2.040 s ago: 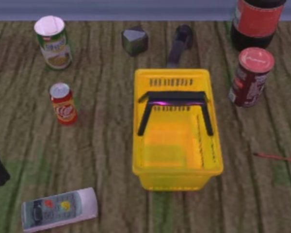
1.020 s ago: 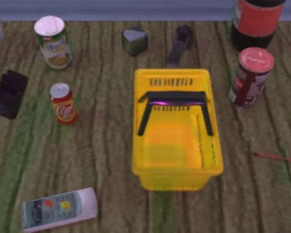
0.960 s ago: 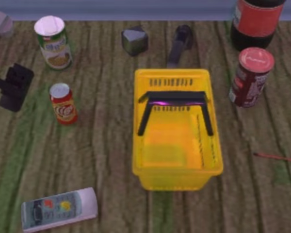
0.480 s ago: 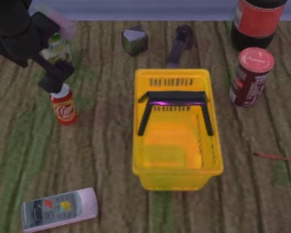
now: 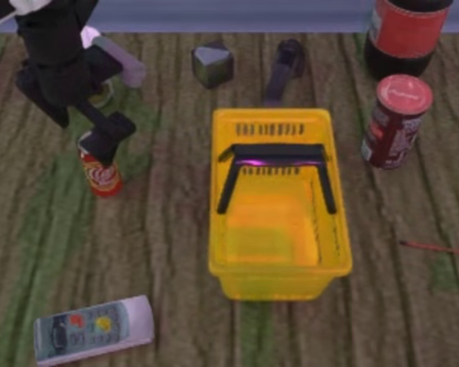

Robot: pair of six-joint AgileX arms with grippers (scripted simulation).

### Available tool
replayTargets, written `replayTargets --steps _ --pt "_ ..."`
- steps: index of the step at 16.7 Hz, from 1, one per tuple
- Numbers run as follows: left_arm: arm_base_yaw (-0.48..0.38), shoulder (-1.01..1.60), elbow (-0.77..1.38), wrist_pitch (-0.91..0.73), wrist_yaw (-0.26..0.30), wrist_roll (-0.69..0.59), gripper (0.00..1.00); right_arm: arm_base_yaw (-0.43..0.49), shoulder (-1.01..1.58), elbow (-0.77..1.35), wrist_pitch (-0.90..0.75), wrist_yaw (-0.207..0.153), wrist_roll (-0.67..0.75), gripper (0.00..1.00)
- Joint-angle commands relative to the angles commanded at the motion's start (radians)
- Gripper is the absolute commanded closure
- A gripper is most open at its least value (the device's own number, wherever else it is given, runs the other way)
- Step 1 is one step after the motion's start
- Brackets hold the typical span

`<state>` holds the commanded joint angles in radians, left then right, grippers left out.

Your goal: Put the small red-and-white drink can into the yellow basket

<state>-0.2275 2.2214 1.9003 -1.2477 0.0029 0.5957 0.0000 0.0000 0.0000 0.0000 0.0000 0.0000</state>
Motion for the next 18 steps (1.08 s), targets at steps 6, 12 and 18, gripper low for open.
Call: replayTargets --steps 6,12,18 --pt "0.002 0.006 -0.037 0.042 0.0 0.002 0.0 0.0 0.0 0.0 0.0 0.0 0.0 0.0" --pt "0.001 0.037 -0.139 0.176 0.0 0.002 0.0 0.0 0.0 0.0 0.0 0.0 0.0 0.0" --pt "0.001 0.037 -0.139 0.176 0.0 0.002 0.23 0.0 0.0 0.0 0.0 0.0 0.0 0.0"
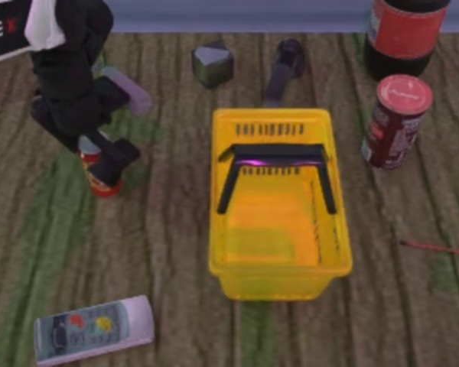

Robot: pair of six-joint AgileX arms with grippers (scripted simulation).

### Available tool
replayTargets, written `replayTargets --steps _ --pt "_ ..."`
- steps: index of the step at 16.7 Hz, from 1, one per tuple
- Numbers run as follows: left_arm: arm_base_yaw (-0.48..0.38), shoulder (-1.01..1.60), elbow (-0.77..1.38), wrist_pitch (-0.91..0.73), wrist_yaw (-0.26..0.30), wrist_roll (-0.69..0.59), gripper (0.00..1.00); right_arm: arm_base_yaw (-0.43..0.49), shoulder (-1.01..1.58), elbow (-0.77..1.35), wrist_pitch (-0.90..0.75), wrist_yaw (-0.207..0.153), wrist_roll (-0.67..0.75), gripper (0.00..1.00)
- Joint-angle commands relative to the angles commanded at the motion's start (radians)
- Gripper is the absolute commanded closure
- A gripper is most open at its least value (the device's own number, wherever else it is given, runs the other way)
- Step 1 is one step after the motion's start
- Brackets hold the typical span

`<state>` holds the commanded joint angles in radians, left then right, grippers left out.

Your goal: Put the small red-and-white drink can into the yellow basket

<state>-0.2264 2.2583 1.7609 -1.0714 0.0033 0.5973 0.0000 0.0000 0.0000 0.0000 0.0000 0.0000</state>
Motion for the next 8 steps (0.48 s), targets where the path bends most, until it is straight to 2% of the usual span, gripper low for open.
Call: replayTargets --steps 8 --pt "0.0 0.0 0.0 0.0 0.0 0.0 0.83 0.0 0.0 0.0 0.0 0.0 0.0 0.0"
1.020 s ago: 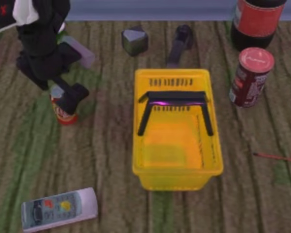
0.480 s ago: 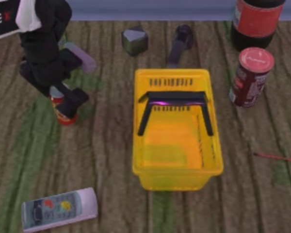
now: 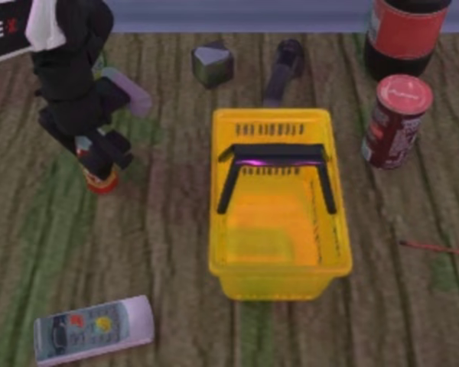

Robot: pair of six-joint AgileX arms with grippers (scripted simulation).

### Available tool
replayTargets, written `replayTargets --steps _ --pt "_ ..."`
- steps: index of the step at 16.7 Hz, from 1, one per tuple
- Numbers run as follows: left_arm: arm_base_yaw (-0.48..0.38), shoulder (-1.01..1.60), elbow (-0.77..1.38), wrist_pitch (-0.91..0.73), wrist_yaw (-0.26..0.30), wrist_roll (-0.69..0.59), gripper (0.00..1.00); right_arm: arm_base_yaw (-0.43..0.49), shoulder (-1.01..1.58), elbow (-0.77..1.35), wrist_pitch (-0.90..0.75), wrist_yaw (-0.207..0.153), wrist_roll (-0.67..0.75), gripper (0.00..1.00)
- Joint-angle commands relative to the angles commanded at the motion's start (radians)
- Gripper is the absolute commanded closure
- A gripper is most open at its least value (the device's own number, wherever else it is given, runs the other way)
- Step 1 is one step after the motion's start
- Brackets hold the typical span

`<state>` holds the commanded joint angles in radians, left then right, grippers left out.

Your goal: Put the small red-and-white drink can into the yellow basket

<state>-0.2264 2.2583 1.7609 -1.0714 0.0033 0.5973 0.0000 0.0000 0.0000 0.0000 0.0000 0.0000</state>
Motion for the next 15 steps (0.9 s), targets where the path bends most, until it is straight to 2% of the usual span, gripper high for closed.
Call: replayTargets --steps 2,3,12,15 --pt "0.0 0.0 0.0 0.0 0.0 0.0 0.98 0.0 0.0 0.0 0.0 0.0 0.0 0.0" --pt "0.0 0.0 0.0 0.0 0.0 0.0 1.0 0.0 0.0 0.0 0.0 0.0 0.0 0.0" --pt "0.001 -0.002 0.0 0.0 0.0 0.001 1.0 0.0 0.0 0.0 0.0 0.0 0.0 0.0" --pt "-0.007 -0.005 -0.013 0.059 0.049 -0.015 1.0 0.0 0.0 0.0 0.0 0.0 0.0 0.0"
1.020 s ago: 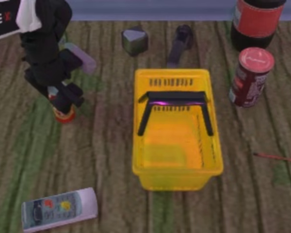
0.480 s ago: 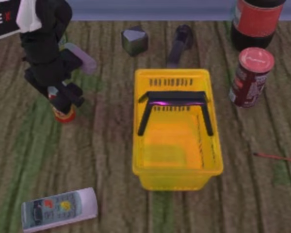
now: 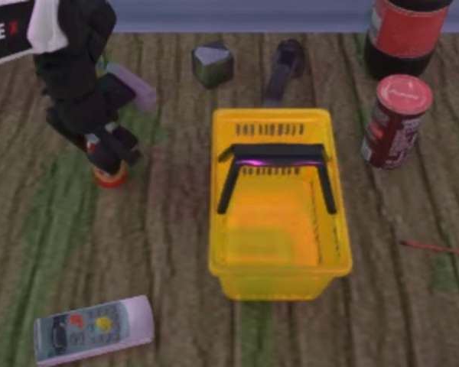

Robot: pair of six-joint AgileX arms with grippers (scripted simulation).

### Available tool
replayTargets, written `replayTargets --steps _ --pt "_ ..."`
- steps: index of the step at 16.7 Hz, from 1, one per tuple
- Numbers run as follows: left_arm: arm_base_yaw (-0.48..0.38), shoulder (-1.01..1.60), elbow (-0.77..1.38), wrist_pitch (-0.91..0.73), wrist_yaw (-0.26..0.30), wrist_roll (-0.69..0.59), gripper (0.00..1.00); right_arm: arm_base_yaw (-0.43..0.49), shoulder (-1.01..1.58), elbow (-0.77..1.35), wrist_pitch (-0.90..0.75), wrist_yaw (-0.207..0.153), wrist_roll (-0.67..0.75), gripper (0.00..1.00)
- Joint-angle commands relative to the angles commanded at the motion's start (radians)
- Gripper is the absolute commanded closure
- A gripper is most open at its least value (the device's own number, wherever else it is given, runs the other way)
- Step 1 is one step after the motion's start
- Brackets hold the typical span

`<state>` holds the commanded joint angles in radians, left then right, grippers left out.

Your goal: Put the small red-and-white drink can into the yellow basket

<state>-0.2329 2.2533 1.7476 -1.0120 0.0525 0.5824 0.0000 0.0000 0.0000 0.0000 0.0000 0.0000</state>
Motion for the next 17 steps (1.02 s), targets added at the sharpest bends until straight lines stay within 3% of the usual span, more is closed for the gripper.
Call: replayTargets --steps 2,5,17 --pt "-0.008 -0.003 -0.018 0.089 0.07 -0.026 1.0 0.0 0.0 0.0 0.0 0.0 0.0 0.0" --pt "-0.021 -0.012 -0.061 0.29 0.217 -0.087 1.0 0.0 0.0 0.0 0.0 0.0 0.0 0.0" --pt "-0.081 -0.126 -0.368 1.433 0.981 -0.438 1.0 0.0 0.0 0.0 0.0 0.0 0.0 0.0"
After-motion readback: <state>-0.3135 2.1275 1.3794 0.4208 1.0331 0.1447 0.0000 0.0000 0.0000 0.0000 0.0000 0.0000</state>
